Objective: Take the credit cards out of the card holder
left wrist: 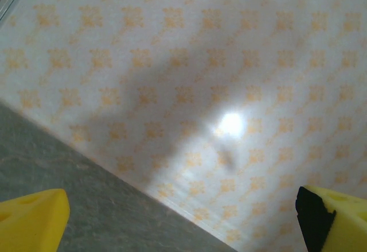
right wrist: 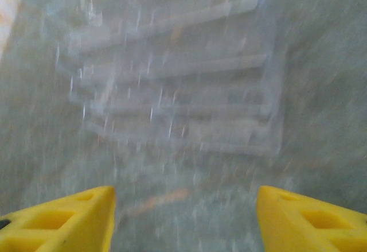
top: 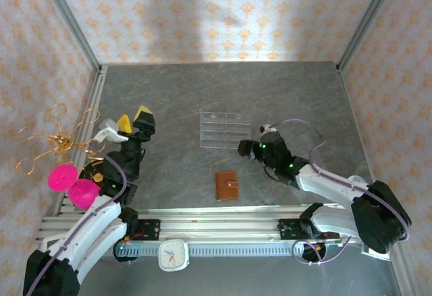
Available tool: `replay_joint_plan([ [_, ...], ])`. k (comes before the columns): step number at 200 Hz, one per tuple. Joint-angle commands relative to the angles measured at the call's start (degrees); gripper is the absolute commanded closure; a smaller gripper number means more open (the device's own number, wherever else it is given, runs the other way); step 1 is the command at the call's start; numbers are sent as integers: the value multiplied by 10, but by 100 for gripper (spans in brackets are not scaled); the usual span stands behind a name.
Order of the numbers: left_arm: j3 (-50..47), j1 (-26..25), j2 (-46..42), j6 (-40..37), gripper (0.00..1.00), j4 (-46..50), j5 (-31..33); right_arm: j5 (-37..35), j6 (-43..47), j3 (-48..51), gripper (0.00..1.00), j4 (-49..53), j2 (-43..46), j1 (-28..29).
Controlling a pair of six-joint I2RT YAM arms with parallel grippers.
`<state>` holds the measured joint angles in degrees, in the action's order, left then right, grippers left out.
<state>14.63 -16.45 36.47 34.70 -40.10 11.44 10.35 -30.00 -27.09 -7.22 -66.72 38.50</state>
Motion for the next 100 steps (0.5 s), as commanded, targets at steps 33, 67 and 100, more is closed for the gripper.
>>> replay_joint_plan([
  [33,10,2,3,56,1,31,-106,36,-63,10,47,10,-61,92],
  [67,15,1,24,89,1,23,-155,26,-92,13,50,9,-89,105],
  [100,-8,-1,14,104,1,-4,-171,32,-101,9,53,4,-105,120],
])
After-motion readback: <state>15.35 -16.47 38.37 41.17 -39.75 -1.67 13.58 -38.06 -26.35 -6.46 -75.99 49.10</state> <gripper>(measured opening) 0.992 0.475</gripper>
